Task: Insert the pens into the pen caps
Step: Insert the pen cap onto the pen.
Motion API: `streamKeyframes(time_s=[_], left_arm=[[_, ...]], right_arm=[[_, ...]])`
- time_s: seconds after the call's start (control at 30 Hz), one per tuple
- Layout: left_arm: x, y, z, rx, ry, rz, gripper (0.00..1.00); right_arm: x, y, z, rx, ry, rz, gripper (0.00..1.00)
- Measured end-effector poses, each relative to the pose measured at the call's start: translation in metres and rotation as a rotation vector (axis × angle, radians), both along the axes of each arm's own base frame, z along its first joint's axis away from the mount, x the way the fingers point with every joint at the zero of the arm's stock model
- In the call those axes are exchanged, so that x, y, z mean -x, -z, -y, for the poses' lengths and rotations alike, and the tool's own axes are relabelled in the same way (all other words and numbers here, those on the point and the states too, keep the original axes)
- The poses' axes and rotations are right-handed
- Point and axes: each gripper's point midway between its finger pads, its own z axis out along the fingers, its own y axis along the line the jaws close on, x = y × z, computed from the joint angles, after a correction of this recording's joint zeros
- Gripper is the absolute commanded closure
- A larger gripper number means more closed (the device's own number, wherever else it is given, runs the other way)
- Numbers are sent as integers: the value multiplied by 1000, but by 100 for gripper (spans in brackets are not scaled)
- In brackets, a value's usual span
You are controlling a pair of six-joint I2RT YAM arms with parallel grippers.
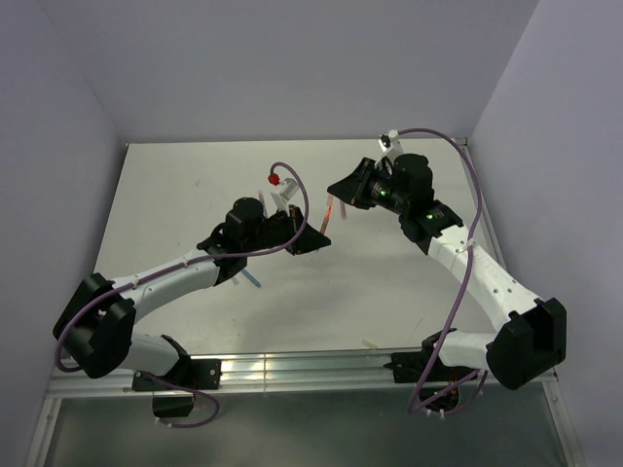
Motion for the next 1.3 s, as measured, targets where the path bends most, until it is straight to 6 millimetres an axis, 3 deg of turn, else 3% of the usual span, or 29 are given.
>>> streamKeyframes(time_s=[1.3], left_arm=[[1, 2, 1, -2, 2, -6, 100]], right_arm=[[-2, -1, 2, 0, 18, 1, 100]])
